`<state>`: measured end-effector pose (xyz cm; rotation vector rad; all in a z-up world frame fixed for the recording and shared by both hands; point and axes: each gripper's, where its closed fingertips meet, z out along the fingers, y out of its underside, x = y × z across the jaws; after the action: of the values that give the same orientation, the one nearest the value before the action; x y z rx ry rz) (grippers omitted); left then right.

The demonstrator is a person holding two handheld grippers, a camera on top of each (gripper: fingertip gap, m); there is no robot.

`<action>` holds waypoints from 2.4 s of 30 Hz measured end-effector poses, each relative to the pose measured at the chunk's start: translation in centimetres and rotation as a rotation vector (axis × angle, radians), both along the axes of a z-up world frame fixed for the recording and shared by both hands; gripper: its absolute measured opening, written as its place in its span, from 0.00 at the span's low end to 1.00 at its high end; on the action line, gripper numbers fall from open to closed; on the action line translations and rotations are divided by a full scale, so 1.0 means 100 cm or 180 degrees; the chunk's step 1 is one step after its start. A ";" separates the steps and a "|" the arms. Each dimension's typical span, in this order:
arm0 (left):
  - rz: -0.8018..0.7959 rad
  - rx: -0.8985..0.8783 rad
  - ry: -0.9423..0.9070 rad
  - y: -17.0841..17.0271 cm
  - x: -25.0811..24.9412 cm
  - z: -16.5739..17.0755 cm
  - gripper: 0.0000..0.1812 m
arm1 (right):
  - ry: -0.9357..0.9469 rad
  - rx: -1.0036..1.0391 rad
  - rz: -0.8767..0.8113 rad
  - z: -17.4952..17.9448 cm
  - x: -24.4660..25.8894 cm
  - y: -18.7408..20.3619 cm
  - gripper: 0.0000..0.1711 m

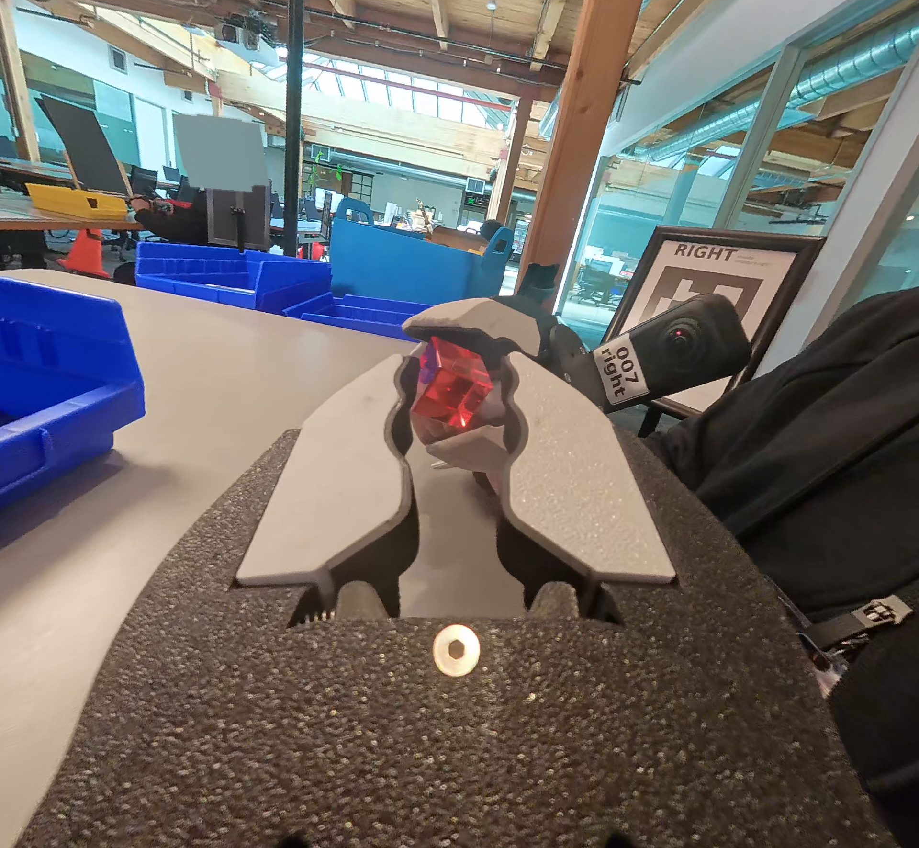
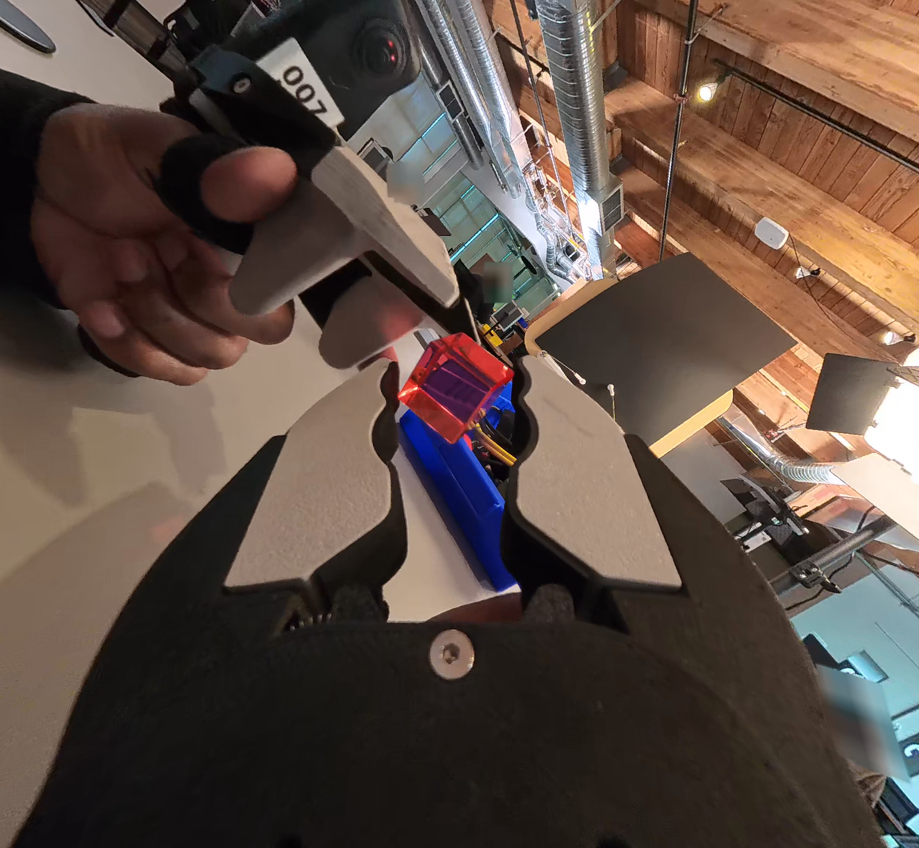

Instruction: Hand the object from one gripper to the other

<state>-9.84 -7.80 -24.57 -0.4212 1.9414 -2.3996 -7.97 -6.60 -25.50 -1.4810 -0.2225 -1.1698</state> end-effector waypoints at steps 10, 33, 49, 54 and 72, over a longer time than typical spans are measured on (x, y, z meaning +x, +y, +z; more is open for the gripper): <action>-0.0084 0.0066 -0.0272 -0.004 -0.012 0.002 0.17 | 0.0017 -0.0050 -0.0078 -0.003 0.004 0.000 0.26; -0.0778 -0.0380 0.0634 0.001 -0.014 0.005 0.24 | -0.0013 0.0146 0.0287 0.007 -0.013 -0.001 0.25; -0.0532 -0.0302 0.0497 0.002 -0.008 0.004 0.26 | 0.0041 0.0077 0.0212 0.003 -0.008 0.000 0.25; -0.0517 -0.0194 0.0378 -0.002 -0.012 0.001 0.27 | 0.0047 0.0056 0.0203 0.002 -0.008 0.001 0.25; -0.0609 -0.0153 0.0175 -0.005 -0.023 0.004 0.23 | 0.0067 -0.0045 0.0133 -0.003 -0.004 0.003 0.25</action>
<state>-12.14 -8.27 -24.18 -0.3194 2.0372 -2.5805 -8.39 -6.34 -25.84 -1.4936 -0.2465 -1.1207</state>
